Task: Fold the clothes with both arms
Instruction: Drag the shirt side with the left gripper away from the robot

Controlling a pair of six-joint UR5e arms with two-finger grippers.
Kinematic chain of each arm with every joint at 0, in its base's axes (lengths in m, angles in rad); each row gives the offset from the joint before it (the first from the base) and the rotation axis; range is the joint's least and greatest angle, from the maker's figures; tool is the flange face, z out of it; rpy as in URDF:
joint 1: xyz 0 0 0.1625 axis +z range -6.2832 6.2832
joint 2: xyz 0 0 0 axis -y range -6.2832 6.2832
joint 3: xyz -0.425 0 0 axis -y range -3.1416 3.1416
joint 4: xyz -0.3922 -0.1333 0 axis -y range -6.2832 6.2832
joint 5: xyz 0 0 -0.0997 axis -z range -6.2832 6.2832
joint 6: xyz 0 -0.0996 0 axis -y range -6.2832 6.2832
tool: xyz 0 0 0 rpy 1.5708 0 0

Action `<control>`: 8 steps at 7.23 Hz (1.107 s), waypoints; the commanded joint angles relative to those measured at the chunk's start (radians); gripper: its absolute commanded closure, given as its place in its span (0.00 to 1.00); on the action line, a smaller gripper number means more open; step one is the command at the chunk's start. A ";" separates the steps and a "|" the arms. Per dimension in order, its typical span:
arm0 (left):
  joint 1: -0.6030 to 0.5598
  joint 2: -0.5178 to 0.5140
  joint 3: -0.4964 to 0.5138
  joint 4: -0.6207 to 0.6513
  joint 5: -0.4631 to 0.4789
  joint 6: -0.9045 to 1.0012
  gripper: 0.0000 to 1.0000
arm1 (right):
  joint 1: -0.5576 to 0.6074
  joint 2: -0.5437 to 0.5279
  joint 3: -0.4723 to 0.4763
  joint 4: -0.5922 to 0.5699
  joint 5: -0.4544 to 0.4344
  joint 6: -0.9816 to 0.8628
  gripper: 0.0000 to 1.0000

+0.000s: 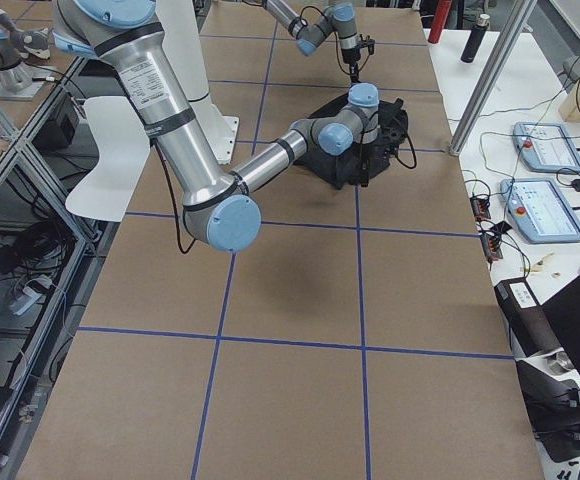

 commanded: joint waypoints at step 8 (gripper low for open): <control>-0.234 -0.345 0.552 -0.175 -0.074 0.505 0.00 | -0.026 0.053 -0.055 0.009 -0.009 0.014 0.01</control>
